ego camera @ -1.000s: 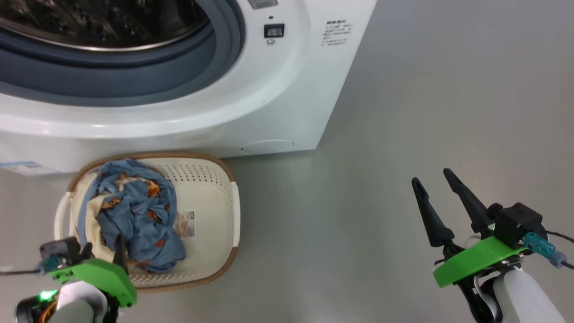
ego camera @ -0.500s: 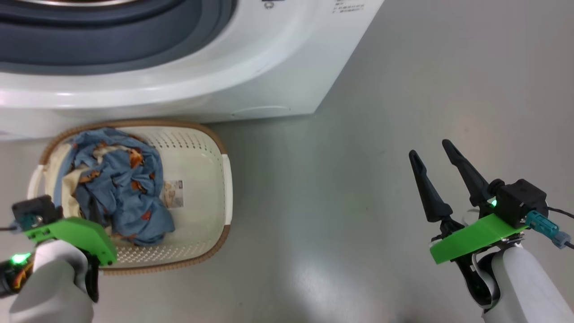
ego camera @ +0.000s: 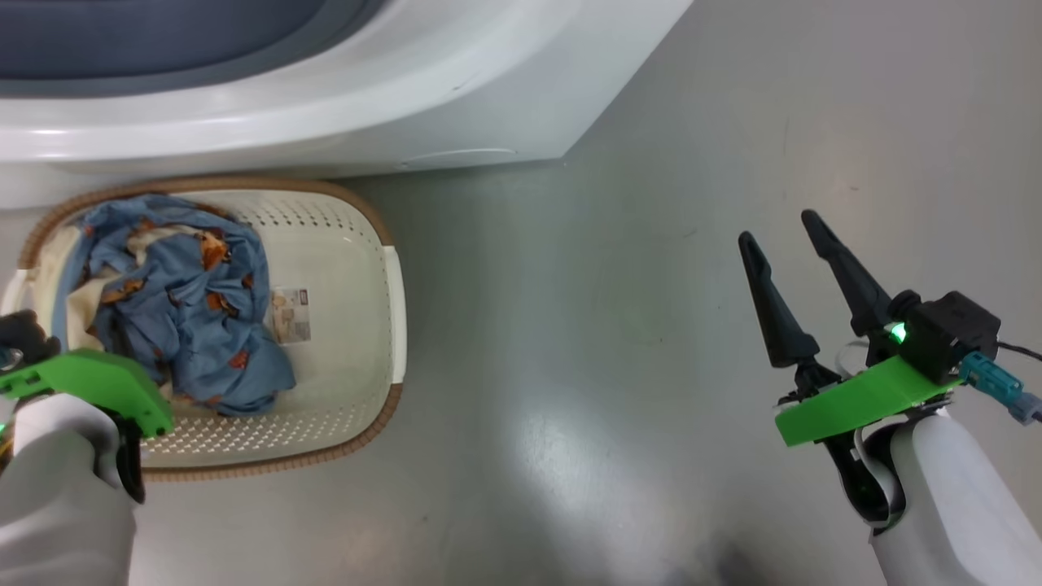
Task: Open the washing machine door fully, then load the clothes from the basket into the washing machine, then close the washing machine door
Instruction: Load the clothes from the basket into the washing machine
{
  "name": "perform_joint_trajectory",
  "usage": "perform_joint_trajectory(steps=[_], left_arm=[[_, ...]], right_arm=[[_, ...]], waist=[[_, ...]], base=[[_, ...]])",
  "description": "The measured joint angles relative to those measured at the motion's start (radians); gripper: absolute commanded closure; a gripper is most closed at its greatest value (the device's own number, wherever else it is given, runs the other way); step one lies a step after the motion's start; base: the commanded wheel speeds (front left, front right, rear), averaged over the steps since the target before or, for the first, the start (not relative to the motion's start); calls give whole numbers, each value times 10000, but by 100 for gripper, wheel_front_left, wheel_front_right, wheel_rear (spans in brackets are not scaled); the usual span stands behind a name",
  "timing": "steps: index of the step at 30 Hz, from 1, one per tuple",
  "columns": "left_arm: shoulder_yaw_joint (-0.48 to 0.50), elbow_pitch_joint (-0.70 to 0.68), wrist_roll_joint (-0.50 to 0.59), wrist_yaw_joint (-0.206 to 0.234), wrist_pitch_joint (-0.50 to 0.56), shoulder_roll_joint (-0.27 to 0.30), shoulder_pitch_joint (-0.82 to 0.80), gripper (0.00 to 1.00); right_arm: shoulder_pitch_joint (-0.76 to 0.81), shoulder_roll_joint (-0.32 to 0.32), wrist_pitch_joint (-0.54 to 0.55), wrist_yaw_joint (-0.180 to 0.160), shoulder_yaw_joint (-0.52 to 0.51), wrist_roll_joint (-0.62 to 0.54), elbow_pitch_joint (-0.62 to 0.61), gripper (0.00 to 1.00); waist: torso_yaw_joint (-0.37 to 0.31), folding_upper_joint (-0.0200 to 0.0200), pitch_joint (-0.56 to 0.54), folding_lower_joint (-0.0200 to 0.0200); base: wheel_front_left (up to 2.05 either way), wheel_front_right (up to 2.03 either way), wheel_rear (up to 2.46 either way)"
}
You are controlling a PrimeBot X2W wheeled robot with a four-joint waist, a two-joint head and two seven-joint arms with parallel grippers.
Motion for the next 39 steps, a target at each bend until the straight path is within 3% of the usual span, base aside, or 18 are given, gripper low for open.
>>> perform_joint_trajectory(steps=[23,24,26,28,29,39], left_arm=[[0,8,-255,169,803,596,-605,0],[-10,8,-259,169,861,606,-610,14],[-29,8,-276,169,871,623,-617,56],[-61,8,-303,169,872,639,-618,92],[-77,8,-303,165,872,652,-618,100],[-138,10,-491,-46,535,476,-530,100]], right_arm=[[-439,59,-2,0,337,-79,-192,0],[-442,59,0,0,345,-84,-194,0],[-446,58,0,0,360,-86,-198,0],[-448,58,0,0,380,-86,-196,0],[-448,56,0,0,384,-86,-196,0],[-442,33,-2,0,430,-86,-69,0]], waist=[[-320,0,917,0],[-325,0,928,0],[-327,0,943,0],[-330,0,930,1],[-331,0,920,0],[-242,0,405,0]], base=[[0,0,0],[0,0,0],[0,0,0],[0,0,0],[0,0,0],[0,0,0]])
